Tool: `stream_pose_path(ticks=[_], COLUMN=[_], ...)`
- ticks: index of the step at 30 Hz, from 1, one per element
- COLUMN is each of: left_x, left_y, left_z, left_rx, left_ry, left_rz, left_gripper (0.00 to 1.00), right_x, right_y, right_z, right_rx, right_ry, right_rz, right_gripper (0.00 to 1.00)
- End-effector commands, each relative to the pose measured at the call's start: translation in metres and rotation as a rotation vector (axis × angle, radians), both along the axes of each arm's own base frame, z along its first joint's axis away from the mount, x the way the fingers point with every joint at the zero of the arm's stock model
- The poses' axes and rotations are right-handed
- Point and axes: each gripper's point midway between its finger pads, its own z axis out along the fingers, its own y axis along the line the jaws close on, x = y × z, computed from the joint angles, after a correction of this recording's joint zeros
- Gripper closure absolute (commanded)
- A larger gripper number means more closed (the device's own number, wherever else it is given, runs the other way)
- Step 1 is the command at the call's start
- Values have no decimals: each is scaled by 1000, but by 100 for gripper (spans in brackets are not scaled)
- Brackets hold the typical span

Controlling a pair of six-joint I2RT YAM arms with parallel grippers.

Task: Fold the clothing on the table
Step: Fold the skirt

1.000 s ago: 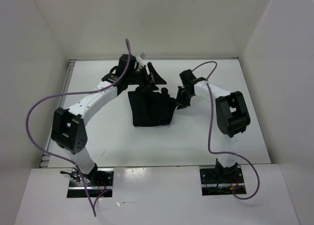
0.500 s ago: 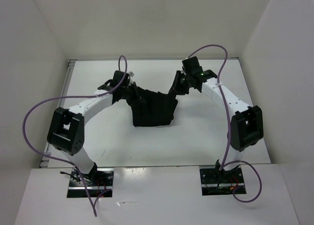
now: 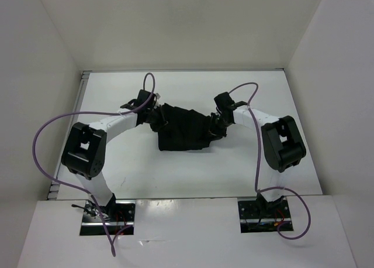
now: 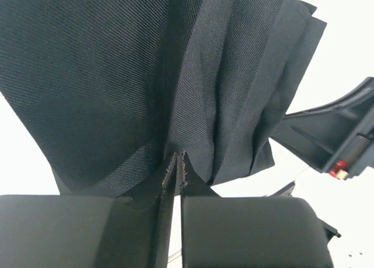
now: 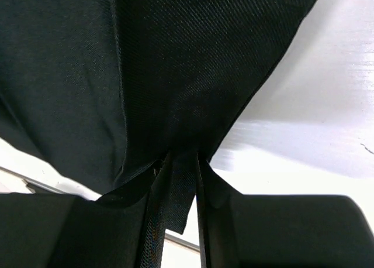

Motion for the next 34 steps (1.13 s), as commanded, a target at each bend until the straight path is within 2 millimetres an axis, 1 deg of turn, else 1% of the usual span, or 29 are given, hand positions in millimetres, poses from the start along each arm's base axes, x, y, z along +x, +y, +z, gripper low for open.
stream_pose_path(ticks=[1,3,5,6,7,9,10,11,12,13,14,15,16,17,18,19,20,21,22,23,24,25,26,27,28,29,30,33,34], left_x=[13,14,18,17,16,14,11,8,5,-5,-9,-14,-28,-32,-39,-48,-59,-67,-73,-81,-89,-92,-100,-105,-106,-110,-112,-115,-115], left_y=[-2,-2,6,7,8,11,17,19,24,27,31,35,40,45,48,52,56,59,60,62,63,63,64,65,67,68,68,66,66], left_z=[38,53,68,75,94,116,138,148,149,159,157,152,143,137,130,138,119,124,122,111,118,120,126,123,125,133,131,130,130], left_rx=[-63,-81,-98,-113,-140,-170,-173,-161,-152,-149,-130,-111,-99,-83,-81,-90,-82,-93,-100,-103,-136,-155,-175,-188,-190,-208,-214,-233,-233], left_ry=[-97,-133,-165,-174,-216,-273,-340,-389,-409,-442,-458,-455,-447,-454,-440,-477,-437,-457,-456,-437,-455,-469,-495,-484,-494,-527,-523,-523,-523], left_rz=[-7,-1,15,13,-4,-20,-23,-47,-49,-59,-66,-59,-49,-31,-15,0,14,34,41,49,72,84,93,105,120,124,129,119,119], left_gripper=[87,81,77,74,72,61,57,52,46,44,43,42,41,41,41,39,38,38,38,36,35,35,35,35,35,35,35,33,27], right_x=[8,14,15,19,25,34,41,42,47,49,43,38,37,23,12,2,-4,-22,-31,-40,-57,-63,-72,-86,-90,-97,-107,-114,-114], right_y=[2,2,0,2,4,7,10,6,-4,-16,-26,-35,-47,-51,-54,-53,-52,-56,-56,-57,-61,-68,-71,-77,-83,-89,-94,-101,-101], right_z=[-5,-7,-8,0,13,64,97,140,161,180,209,210,215,233,216,216,221,215,214,213,211,208,196,210,211,204,218,220,220], right_rx=[19,17,4,13,22,62,89,110,95,92,108,105,111,135,151,182,216,251,280,302,345,342,343,390,393,387,428,425,425], right_ry=[-29,-47,-54,-77,-109,-223,-290,-398,-459,-507,-583,-589,-613,-677,-647,-656,-687,-687,-687,-696,-699,-704,-688,-739,-759,-752,-804,-837,-837], right_rz=[-18,-21,-18,-18,-10,1,0,-4,-40,-73,-99,-115,-150,-153,-174,-171,-177,-213,-227,-244,-281,-324,-348,-379,-414,-446,-469,-492,-492], right_gripper=[73,73,73,73,73,73,71,68,56,53,51,46,42,39,38,33,26,18,16,11,8,0,0,0,0,0,0,0,0])
